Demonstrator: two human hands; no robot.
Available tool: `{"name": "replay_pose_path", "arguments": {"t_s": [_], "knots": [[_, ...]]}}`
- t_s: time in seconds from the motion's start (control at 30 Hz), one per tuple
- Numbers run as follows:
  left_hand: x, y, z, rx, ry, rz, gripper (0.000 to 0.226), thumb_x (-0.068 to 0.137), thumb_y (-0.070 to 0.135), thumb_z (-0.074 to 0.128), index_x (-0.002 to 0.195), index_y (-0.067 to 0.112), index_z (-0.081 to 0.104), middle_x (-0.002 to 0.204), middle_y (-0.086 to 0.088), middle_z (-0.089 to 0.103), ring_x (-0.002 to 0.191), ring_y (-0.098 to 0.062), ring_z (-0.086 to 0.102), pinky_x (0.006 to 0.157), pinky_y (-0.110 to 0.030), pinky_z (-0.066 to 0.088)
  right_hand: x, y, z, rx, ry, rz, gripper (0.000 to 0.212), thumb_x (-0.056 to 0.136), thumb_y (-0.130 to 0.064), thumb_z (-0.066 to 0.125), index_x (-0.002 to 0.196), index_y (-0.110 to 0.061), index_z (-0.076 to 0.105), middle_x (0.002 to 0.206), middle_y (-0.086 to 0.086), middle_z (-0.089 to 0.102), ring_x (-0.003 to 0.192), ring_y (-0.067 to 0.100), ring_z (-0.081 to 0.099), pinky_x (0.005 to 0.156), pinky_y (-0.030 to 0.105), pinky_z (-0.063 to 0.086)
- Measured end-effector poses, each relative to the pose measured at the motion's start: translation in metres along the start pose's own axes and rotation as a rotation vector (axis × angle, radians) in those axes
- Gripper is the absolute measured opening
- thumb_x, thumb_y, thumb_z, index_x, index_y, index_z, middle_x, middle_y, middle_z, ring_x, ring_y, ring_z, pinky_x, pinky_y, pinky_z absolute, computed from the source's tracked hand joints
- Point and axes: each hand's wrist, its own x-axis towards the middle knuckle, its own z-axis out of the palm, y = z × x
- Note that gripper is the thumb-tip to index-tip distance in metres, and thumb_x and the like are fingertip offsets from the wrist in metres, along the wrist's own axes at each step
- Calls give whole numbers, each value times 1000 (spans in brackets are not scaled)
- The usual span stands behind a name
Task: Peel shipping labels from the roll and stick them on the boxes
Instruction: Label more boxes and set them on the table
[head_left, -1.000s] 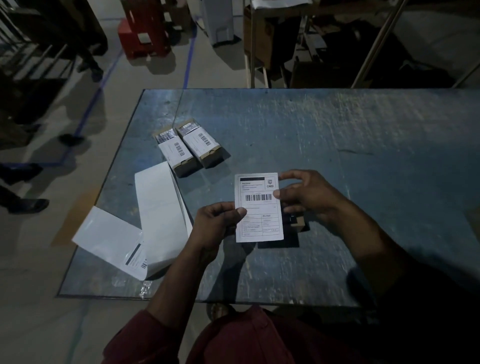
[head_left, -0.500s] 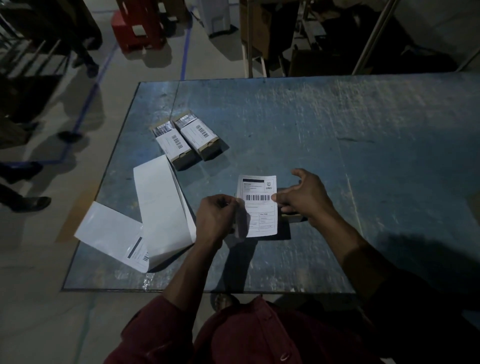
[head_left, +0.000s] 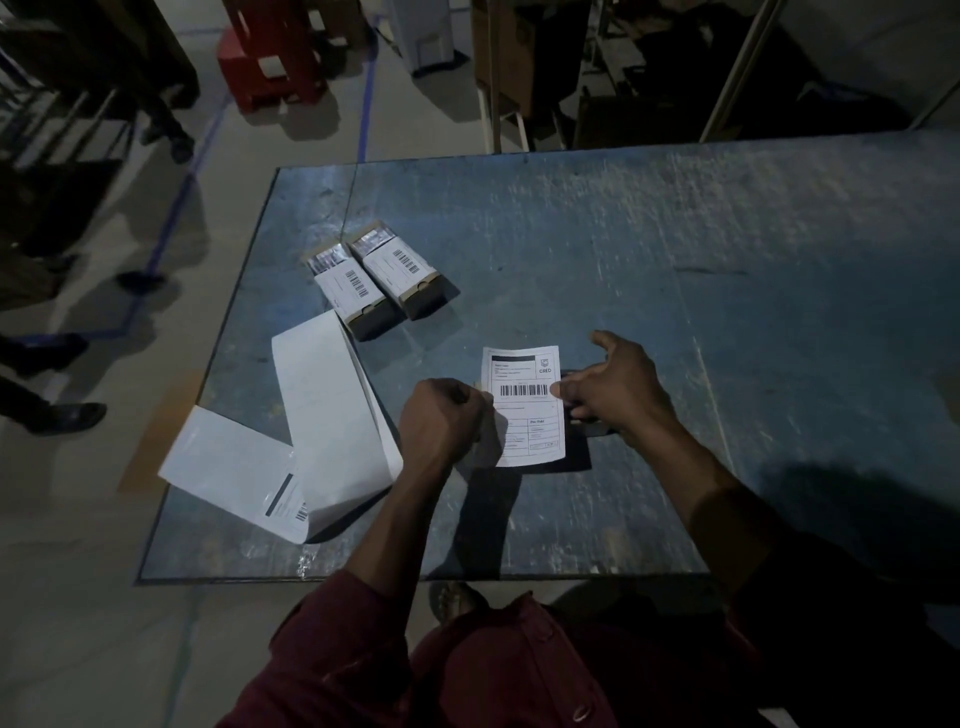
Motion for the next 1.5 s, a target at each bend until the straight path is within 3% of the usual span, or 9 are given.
{"name": "replay_pose_path", "arguments": {"t_s": [0.2, 0.37, 0.47, 0.6, 0.77, 0.9, 1.2, 1.37, 1.5], "knots": [[-4, -2, 5, 24, 28, 22, 34, 95, 34, 74, 71, 10, 79, 66, -9, 74, 63, -29, 72, 55, -34, 52, -4, -1, -1, -78, 38, -34, 103, 76, -1, 89, 161, -16, 32, 100, 11, 77, 72, 25, 77, 57, 34, 63], [-2, 1, 5, 59, 44, 30, 30, 96, 33, 73, 79, 9, 81, 72, -9, 75, 66, -25, 71, 57, -27, 50, -8, -6, 0, -112, 63, -63, 104, 78, -2, 88, 162, -17, 29, 105, 10, 78, 76, 22, 76, 42, 18, 51], [-1, 0, 6, 75, 48, 40, 27, 96, 29, 72, 80, 10, 81, 71, -8, 75, 64, -22, 71, 55, -26, 49, -8, -8, 1, -141, 76, -79, 107, 74, -4, 91, 161, -19, 29, 106, 8, 78, 84, 22, 76, 50, 22, 56], [-1, -2, 6, 83, 69, 57, 25, 94, 29, 72, 78, 12, 80, 68, -7, 74, 60, -18, 68, 54, -26, 48, -7, -7, 3, -204, 94, -86, 105, 74, -11, 93, 160, -17, 33, 107, 5, 78, 95, 18, 74, 54, 15, 38], [0, -1, 5, 110, 78, 39, 23, 94, 29, 72, 79, 13, 79, 67, -4, 70, 56, -12, 61, 52, -21, 39, -4, -5, 5, -254, 102, -102, 103, 74, -15, 93, 159, -15, 34, 117, 7, 76, 106, 21, 71, 77, 22, 40], [0, -1, 5, 119, 62, 37, 23, 95, 28, 70, 78, 14, 76, 64, 0, 65, 55, -10, 59, 49, -19, 35, 0, -3, 8, -292, 114, -103, 101, 73, -17, 94, 157, -14, 38, 116, 7, 77, 110, 23, 71, 83, 25, 41], [5, -3, 6, 147, 37, 22, 17, 90, 29, 76, 81, 14, 75, 66, 3, 66, 56, -8, 58, 48, -20, 35, 3, 5, 8, -312, 145, -160, 86, 69, -19, 96, 142, -21, 50, 91, -7, 76, 85, 13, 69, 57, 15, 34], [8, -12, 1, 112, 75, 20, 25, 86, 41, 80, 83, 18, 72, 73, 6, 69, 66, -11, 65, 54, -21, 39, 3, 10, 2, -332, 148, -206, 75, 69, -25, 97, 132, -23, 56, 87, -7, 75, 83, 13, 70, 62, 24, 42], [5, -21, -7, 113, 98, 293, 25, 90, 45, 74, 106, 26, 76, 110, 4, 73, 98, -17, 66, 80, -33, 53, -1, 14, -2, -372, 140, -439, 38, 80, -27, 89, 113, -21, 70, 91, -9, 77, 89, 15, 70, 77, 30, 55]]}}
